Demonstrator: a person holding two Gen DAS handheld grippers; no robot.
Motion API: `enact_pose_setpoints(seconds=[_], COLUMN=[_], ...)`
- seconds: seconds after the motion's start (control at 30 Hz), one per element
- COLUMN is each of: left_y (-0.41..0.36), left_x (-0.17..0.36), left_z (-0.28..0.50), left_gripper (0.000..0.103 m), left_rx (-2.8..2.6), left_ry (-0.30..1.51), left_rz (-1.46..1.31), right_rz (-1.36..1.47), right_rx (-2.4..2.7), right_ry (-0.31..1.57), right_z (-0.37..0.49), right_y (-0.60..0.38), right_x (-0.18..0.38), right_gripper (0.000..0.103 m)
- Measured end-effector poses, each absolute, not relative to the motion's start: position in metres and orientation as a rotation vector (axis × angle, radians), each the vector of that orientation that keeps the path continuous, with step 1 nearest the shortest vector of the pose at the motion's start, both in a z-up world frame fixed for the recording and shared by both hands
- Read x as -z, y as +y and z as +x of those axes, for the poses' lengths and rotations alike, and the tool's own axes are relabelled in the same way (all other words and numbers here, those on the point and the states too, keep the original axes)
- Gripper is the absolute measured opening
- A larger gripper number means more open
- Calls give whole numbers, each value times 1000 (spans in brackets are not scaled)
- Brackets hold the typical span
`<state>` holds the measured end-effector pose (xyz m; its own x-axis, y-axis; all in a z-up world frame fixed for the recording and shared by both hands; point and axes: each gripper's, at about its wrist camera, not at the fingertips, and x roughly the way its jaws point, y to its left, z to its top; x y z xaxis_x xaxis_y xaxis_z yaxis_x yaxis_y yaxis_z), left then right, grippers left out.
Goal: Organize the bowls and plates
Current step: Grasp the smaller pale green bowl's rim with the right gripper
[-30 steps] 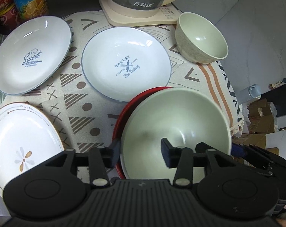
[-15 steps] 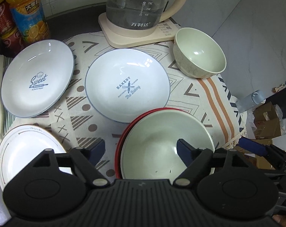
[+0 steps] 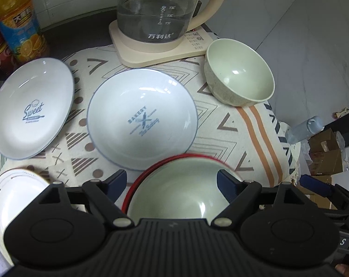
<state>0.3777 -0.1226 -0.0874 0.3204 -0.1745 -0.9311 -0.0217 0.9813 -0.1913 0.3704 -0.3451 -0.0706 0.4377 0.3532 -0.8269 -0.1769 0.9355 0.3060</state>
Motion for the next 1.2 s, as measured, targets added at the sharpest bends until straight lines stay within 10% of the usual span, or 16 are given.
enact_pose_setpoints(seconds=[0.87, 1.2], left_y=[-176, -189], left_x=[104, 128], left_z=[484, 508], left_gripper=[84, 77], left_rx=[35, 2], left_ry=[1165, 1171], left_rz=[-308, -382], right_rz=[216, 246], right_rx=[-375, -368], right_ry=[1049, 1068], right_z=[467, 508], right_y=[-386, -391], right_x=[93, 113], right_gripper=[95, 76])
